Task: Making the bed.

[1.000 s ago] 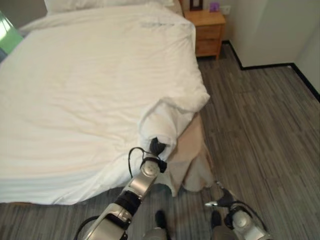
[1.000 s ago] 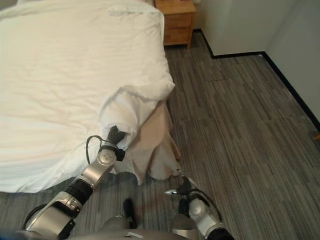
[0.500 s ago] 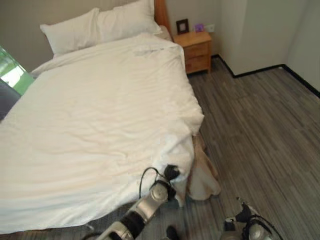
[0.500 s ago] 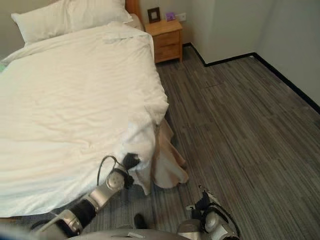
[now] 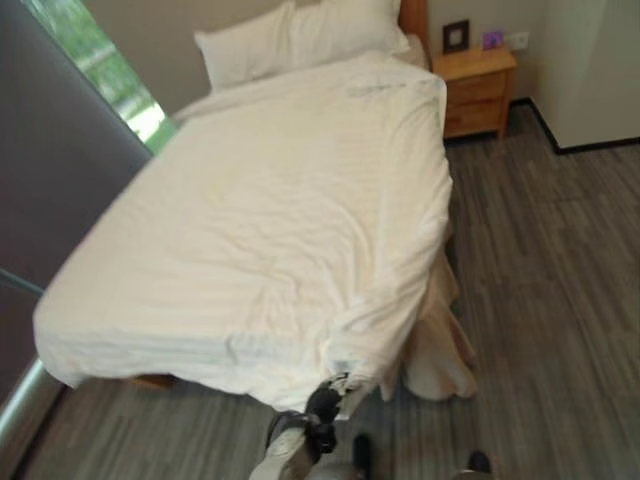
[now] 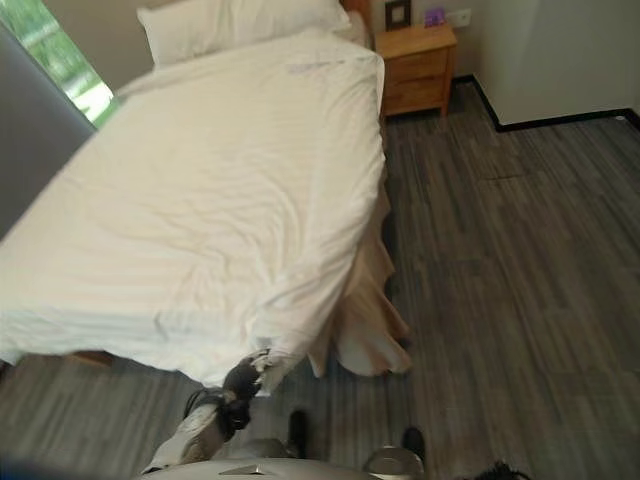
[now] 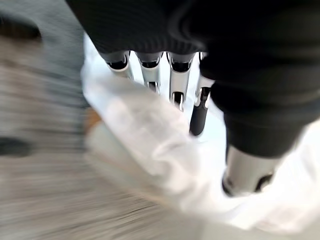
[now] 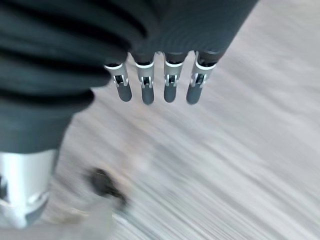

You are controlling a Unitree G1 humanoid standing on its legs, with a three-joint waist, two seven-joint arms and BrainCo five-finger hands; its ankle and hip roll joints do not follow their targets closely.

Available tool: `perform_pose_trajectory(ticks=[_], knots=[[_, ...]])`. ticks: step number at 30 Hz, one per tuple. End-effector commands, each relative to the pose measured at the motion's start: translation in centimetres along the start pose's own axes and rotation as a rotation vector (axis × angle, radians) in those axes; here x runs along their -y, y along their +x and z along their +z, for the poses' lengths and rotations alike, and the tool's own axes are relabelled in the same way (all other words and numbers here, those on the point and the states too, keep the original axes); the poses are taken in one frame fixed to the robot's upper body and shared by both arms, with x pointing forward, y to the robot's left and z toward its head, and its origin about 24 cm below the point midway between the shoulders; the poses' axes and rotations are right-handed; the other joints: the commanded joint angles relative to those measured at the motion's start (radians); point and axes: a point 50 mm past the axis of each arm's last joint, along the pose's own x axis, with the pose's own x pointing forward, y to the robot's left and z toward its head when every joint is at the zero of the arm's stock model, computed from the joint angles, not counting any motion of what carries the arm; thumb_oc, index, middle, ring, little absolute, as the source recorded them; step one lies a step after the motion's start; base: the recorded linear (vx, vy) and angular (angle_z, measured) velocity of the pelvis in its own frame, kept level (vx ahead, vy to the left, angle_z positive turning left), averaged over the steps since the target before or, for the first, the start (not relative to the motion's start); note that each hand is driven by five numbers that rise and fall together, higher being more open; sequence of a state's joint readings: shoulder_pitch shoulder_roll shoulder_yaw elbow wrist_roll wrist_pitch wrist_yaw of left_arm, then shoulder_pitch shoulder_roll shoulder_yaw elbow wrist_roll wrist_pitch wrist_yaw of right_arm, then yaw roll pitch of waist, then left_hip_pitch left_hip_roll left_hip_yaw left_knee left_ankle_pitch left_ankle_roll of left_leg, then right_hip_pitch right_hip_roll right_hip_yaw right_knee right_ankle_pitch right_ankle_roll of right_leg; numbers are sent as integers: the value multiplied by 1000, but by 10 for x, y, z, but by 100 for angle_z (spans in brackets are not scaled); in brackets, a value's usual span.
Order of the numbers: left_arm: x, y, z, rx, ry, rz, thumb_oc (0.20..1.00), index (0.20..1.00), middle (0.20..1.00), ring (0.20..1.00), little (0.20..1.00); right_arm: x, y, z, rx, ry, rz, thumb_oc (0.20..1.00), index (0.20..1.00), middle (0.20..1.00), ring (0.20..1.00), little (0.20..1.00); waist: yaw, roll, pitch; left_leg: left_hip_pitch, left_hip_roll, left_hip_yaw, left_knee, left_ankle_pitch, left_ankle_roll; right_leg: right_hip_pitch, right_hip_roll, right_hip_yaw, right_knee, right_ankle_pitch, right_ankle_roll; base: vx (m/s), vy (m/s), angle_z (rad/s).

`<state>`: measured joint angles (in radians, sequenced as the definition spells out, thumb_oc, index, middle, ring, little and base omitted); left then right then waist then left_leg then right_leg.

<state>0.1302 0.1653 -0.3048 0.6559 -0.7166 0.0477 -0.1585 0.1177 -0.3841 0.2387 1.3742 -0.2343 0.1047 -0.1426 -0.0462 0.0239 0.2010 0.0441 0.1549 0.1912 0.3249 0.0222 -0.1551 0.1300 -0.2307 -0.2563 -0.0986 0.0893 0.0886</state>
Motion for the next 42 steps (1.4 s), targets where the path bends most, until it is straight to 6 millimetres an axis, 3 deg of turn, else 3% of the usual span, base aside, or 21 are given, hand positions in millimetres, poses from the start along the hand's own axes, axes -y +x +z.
perform_pose_trajectory(ticks=[1, 4, 8, 10, 12, 14, 15, 17, 18, 19, 20, 22, 23, 24, 25, 27, 28, 32, 34, 38, 42], knots=[[13, -6, -3, 17, -96, -81, 1000, 1000, 1000, 1000, 1000, 5, 0, 24, 29, 138, 11, 1000, 1000, 1000, 1000, 1000, -19, 58, 12, 95, 18, 67, -119, -82, 48, -41, 87, -59, 17, -114, -5, -46, 42, 91], [11, -5, 0, 32, -134, -64, 1000, 1000, 1000, 1000, 1000, 16, 1, 28, 38, 176, -20, 1000, 1000, 1000, 1000, 1000, -32, 53, 0, 135, -26, 64, -247, -125, 58, -48, 77, -102, 34, -89, 3, -54, 93, 94], [10, -6, 15, 100, -156, -44, 1000, 1000, 1000, 1000, 1000, 25, 0, 42, 93, 194, -63, 1000, 1000, 1000, 1000, 1000, -23, 39, -14, 154, -41, 45, -318, -119, 68, -59, 65, -124, 49, -68, 11, -58, 94, 67], [2, -11, 32, 197, -177, 25, 1000, 1000, 1000, 1000, 1000, 50, -6, 79, 228, 190, -170, 1000, 1000, 1000, 1000, 1000, 1, 21, -19, 186, -47, 40, -400, -103, 75, -91, 62, -134, 90, -60, 25, -133, 148, 20], [-4, -15, 40, 228, -161, 61, 1000, 1000, 1000, 1000, 1000, 63, -11, 97, 298, 176, -224, 1000, 1000, 1000, 1000, 1000, 13, 9, -17, 181, -53, 34, -412, -109, 84, -129, 55, -127, 149, -55, 33, -145, 98, 6], [-22, -22, 48, 264, -110, 153, 1000, 1000, 1000, 1000, 1000, 101, -30, 138, 470, 127, -361, 1000, 1000, 1000, 1000, 1000, 34, -15, -8, 184, -71, 19, -412, -124, 102, -206, 19, -94, 289, -31, 79, -141, 120, 1], [-22, -22, 48, 265, -109, 153, 1000, 1000, 1000, 1000, 1000, 101, -30, 139, 471, 127, -361, 1000, 1000, 1000, 1000, 1000, 33, -18, -10, 179, -73, 18, -412, -120, 103, -210, 17, -94, 287, -28, 79, -71, 92, -3], [-35, -26, 52, 282, -100, 215, 1000, 1000, 1000, 1000, 1000, 130, -48, 161, 574, 110, -461, 1000, 1000, 1000, 1000, 1000, 37, -26, 4, 177, -81, -7, -412, -121, 113, -259, 14, -27, 373, 17, 124, -60, 59, 9], [-39, -28, 53, 289, -100, 230, 1000, 1000, 1000, 1000, 1000, 133, -55, 170, 615, 83, -486, 1000, 1000, 1000, 1000, 1000, 38, -27, 2, 169, -82, -19, -412, -117, 119, -277, 25, 5, 384, 10, 127, -44, 37, 29], [-57, -37, 58, 312, -118, 302, 1000, 1000, 1000, 1000, 1000, 230, -87, 151, 644, 172, -653, 1000, 1000, 1000, 1000, 1000, 35, -48, -5, 164, -82, -40, -412, -121, 114, -281, 61, 76, 356, -29, 116, -27, 9, 27], [-56, -36, 58, 312, -118, 299, 1000, 1000, 1000, 1000, 1000, 231, -88, 150, 642, 172, -654, 1000, 1000, 1000, 1000, 1000, 37, -46, -7, 160, -82, -40, -412, -118, 114, -283, 61, 76, 352, -25, 115, 14, -13, 36], [-59, -42, 65, 358, -105, 304, 1000, 1000, 1000, 1000, 1000, 223, -120, 183, 860, 222, -726, 1000, 1000, 1000, 1000, 1000, 38, -56, -7, 159, -87, -65, -412, -125, 120, -270, 87, 126, 283, -41, 99, 65, -41, 41], [-63, -43, 60, 346, -121, 329, 1000, 1000, 1000, 1000, 1000, 227, -126, 186, 897, 283, -727, 708, 708, 708, 708, 708, 40, -63, -13, 152, -94, -77, -412, -124, 121, -262, 88, 138, 233, -29, 94, 115, -66, 12], [-69, -44, 57, 329, -117, 356, 1000, 1000, 1000, 1000, 1000, 234, -134, 191, 946, 363, -715, 561, 561, 561, 561, 561, 45, -70, -19, 149, -101, -88, -412, -126, 121, -255, 87, 151, 188, -18, 89, 129, -59, -3], [-74, -45, 55, 317, -104, 381, 1000, 1000, 1000, 1000, 1000, 235, -139, 200, 994, 465, -676, 200, 200, 200, 200, 200, 49, -72, -21, 151, -104, -97, -412, -130, 122, -247, 90, 162, 145, -1, 88, 97, -46, 12], [-74, -45, 55, 317, -104, 381, 1000, 1000, 1000, 1000, 1000, 235, -139, 200, 995, 465, -676, 200, 200, 200, 200, 200, 48, -72, -20, 152, -104, -97, -412, -130, 122, -246, 90, 161, 144, -1, 88, 142, -46, 26], [-85, -46, 52, 287, -66, 461, 1000, 1000, 1000, 1000, 1000, 231, -189, 254, 1316, 847, -427, 200, 200, 200, 200, 200, 56, -72, -8, 164, -104, -138, -412, -139, 118, -295, 127, 235, 62, 43, 103, 294, -111, 23], [-89, -44, 40, 250, -99, 502, 1000, 1000, 1000, 1000, 1000, 215, -227, 292, 1512, 1044, -134, 200, 200, 200, 200, 200, 81, -79, -14, 174, -102, -153, -412, -152, 105, -284, 116, 230, 22, 67, 100, 217, -128, 24], [-91, -44, 33, 239, -134, 517, 1000, 1000, 1000, 1000, 1000, 203, -240, 304, 1581, 1116, 16, 200, 200, 200, 200, 200, 97, -71, -22, 169, -89, -153, -412, -144, 92, -274, 107, 202, 12, 69, 99, 165, -140, 42], [-89, -42, 27, 226, -147, 514, 1000, 1000, 1000, 1000, 1000, 199, -255, 314, 1658, 1260, 224, 200, 200, 200, 200, 200, 120, -48, -25, 129, -47, -183, -412, -121, 52, -260, 96, 139, 11, 48, 85, 83, -151, 42], [-95, -39, 17, 154, -123, 533, 1000, 1000, 1000, 1000, 1000, 206, -277, 321, 1756, 1449, 420, 200, 200, 200, 200, 200, 141, 7, -5, 32, -11, -257, -412, -65, 3, -273, 89, 58, 11, 17, 54, -39, -196, 88]])
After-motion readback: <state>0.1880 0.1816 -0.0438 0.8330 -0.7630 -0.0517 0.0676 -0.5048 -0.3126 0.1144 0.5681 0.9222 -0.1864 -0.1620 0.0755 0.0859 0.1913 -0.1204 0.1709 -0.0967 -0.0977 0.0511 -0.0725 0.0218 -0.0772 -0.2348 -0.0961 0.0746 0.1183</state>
